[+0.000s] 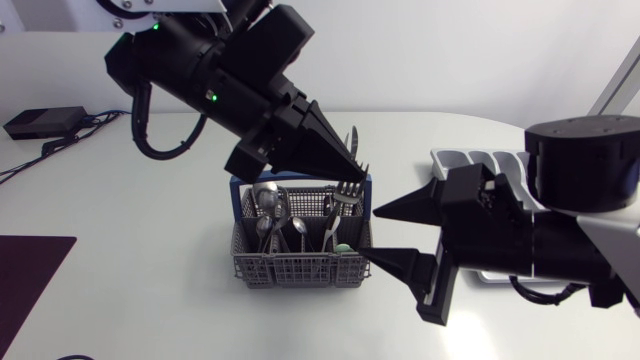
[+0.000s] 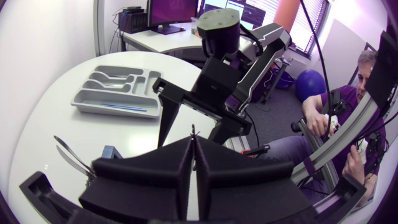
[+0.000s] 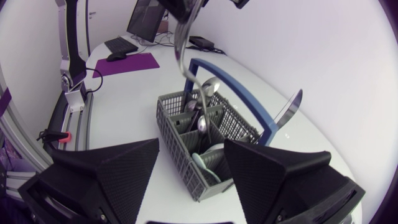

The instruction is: Sort the cutlery from the basket into the organizer compartments.

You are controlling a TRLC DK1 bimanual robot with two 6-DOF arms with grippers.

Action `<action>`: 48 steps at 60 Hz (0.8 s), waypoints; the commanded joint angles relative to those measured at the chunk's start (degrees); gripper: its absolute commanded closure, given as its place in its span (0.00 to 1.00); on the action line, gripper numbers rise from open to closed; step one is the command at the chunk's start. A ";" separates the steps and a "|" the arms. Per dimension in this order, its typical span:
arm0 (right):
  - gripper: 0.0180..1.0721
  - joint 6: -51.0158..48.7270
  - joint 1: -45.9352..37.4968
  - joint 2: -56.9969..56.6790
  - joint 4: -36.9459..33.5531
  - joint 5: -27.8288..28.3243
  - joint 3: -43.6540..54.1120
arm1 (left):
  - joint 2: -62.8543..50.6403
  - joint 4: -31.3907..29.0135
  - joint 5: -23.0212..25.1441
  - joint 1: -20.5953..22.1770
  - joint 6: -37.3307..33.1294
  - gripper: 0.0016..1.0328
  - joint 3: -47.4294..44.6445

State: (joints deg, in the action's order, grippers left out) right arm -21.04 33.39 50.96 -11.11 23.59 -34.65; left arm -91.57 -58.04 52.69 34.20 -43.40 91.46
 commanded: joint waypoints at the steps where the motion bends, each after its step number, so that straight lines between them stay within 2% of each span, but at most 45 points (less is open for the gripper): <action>1: 0.28 0.12 0.80 2.57 1.97 -0.92 -3.75 | 1.92 -0.41 1.28 0.26 1.47 0.97 2.06; 8: 0.29 -0.50 1.15 5.29 3.03 -1.01 -6.39 | 2.89 -0.41 1.72 0.52 2.09 0.97 2.23; 17: 0.51 -0.58 3.97 8.19 4.70 -1.53 -8.41 | 3.42 -0.41 2.25 0.61 2.62 0.97 2.41; 20: 0.56 -0.67 5.11 8.81 5.23 -2.68 -8.50 | 3.42 -0.41 2.42 0.52 2.70 0.97 2.41; 25: 0.58 -0.76 6.08 9.51 5.67 -3.64 -8.50 | 3.50 -0.41 2.51 0.43 2.70 0.97 2.41; 33: 0.77 -0.85 6.34 9.86 5.84 -4.26 -8.32 | 3.59 -0.49 2.51 -0.09 2.62 0.97 2.23; 37: 0.92 -0.94 6.34 10.04 5.84 -4.70 -7.97 | 3.68 -0.49 2.51 -0.36 2.53 0.97 2.14; 48: 0.95 -0.58 5.64 10.04 4.70 -4.79 -8.15 | 3.68 -0.41 2.51 -0.80 2.44 0.97 1.97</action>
State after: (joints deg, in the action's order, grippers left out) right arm -21.23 39.27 60.29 -5.96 19.14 -42.22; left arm -89.27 -58.11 53.98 34.13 -41.56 92.01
